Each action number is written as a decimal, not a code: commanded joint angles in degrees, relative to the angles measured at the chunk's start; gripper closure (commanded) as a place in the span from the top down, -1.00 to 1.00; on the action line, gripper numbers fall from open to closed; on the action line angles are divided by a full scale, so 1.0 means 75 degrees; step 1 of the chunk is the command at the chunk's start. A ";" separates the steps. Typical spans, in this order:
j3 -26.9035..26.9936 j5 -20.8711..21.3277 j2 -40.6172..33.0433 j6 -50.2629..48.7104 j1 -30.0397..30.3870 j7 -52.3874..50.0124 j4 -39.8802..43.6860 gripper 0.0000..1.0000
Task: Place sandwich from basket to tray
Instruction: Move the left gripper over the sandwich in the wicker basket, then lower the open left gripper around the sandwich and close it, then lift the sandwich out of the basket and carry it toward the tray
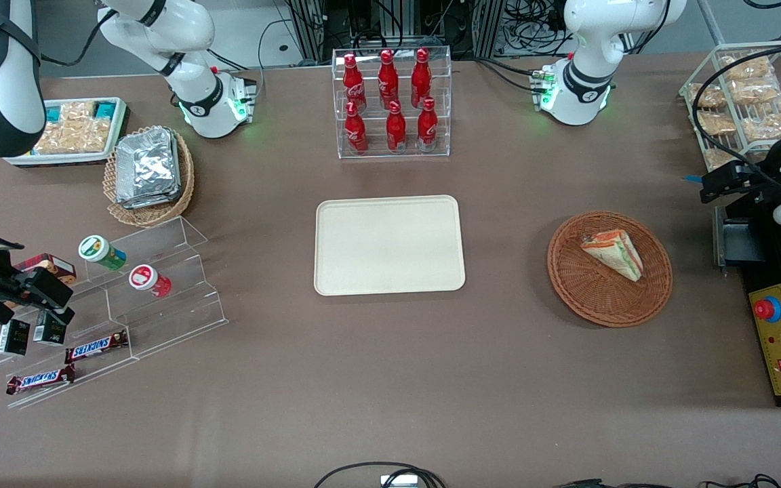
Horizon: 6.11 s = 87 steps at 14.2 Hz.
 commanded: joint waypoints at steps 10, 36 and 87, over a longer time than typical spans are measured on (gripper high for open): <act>0.0106 0.0078 0.0333 0.0655 -0.0030 -0.0739 -0.0803 1.00; 0.0048 0.0732 0.0953 0.5965 -0.0369 -0.5776 -0.5071 1.00; -0.1004 0.0653 0.0743 0.3903 -0.0604 -0.4490 -0.3280 -1.00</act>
